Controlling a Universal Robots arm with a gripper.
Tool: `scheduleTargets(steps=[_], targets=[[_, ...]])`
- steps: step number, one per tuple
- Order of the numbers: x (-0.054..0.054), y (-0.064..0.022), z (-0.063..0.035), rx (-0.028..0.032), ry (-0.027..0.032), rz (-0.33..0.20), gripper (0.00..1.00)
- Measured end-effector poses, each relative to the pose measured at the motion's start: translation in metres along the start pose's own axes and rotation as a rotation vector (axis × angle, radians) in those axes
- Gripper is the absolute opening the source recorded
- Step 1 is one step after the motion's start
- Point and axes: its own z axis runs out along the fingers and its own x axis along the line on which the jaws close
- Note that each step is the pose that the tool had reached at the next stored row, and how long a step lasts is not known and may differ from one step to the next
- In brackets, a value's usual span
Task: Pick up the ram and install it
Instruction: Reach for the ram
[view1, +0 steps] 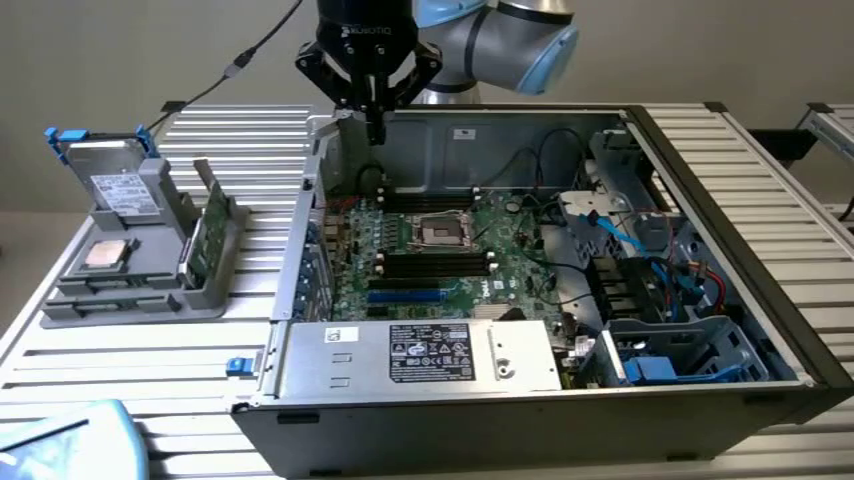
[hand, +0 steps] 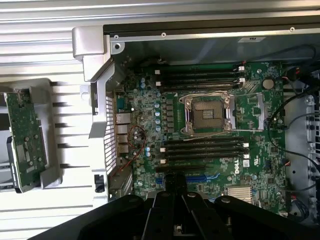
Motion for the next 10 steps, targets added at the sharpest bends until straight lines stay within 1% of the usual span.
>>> scheduleTargets(steps=[2, 3, 7, 8, 10], targets=[[0.000, 0.0000, 0.0000, 0.0000, -0.0001, 0.000, 0.11], [0.003, -0.0003, -0.0002, 0.0004, 0.0003, 0.000, 0.11], [0.021, -0.0015, -0.0005, 0.0002, 0.0017, 0.000, 0.11], [0.026, -0.0018, -0.0005, 0.0002, 0.0034, 0.000, 0.11], [0.035, -0.0025, -0.0004, 0.0007, 0.0105, 0.001, 0.11]])
